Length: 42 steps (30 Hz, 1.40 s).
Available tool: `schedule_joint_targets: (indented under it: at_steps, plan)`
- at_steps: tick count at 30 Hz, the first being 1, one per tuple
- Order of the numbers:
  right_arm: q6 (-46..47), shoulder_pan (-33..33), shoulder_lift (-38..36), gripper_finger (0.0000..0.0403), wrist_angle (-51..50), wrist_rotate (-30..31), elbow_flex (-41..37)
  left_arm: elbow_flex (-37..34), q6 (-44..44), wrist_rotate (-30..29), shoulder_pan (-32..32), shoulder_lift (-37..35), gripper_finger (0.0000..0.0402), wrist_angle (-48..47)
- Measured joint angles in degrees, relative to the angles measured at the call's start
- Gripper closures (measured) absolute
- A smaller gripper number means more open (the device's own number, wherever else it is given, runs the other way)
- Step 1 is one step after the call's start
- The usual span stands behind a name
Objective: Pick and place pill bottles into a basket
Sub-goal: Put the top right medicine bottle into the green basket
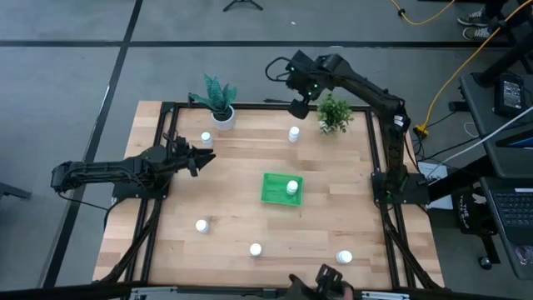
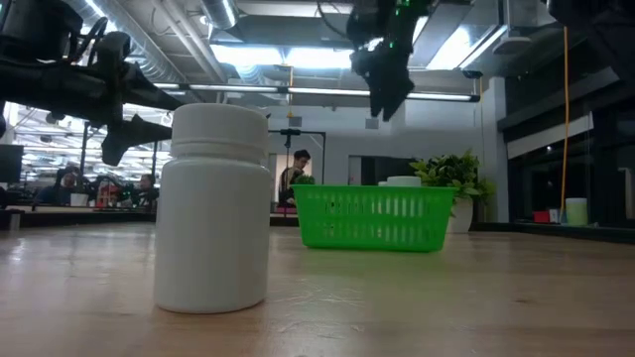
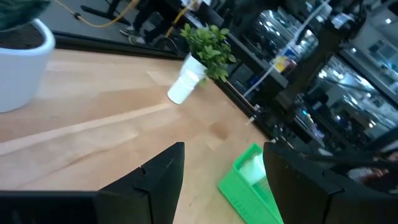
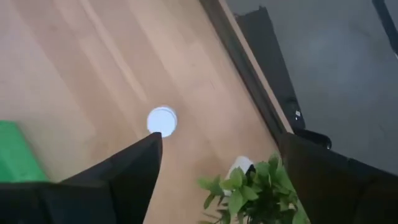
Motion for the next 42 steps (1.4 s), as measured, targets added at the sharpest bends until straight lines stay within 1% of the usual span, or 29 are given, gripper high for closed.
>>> schedule_joint_targets:
  at_steps: [5, 9, 12, 15, 21, 27, 42]
  plan:
    - [-0.37, -0.1, 0.0, 0.0054, 4.31, -0.55, -7.59, 0.0, -0.3, -1.09, -0.01, 0.0, 0.019, -0.02]
    - [0.27, 0.49, 0.0, 0.0048, 6.46, -1.63, -13.4, 0.0, -0.27, -3.05, 0.0, 0.0, 0.019, -0.02]
    - [0.84, 1.04, 0.0, 0.0048, 6.89, -2.31, -16.29, 0.0, -0.21, -4.42, 0.0, 0.0, 0.019, -0.02]
    - [1.35, 1.77, 0.0, 0.0047, 8.44, -4.48, -18.44, 0.02, -0.16, -4.85, 0.0, 0.02, 0.019, -0.03]
    - [2.05, 3.54, 0.0, 0.0047, 12.01, -4.75, -20.31, 0.0, -0.23, -4.88, 0.0, 0.02, 0.019, -0.04]
    - [2.88, 3.79, 0.0, 0.0047, 14.05, -4.6, -20.52, 0.0, -1.48, -4.82, 0.0, 0.02, 0.019, -0.04]
    - [3.81, 3.79, 2.23, 0.0047, 15.81, -4.54, -20.67, 0.01, -2.41, -3.99, -0.01, 0.0, 0.019, 0.46]
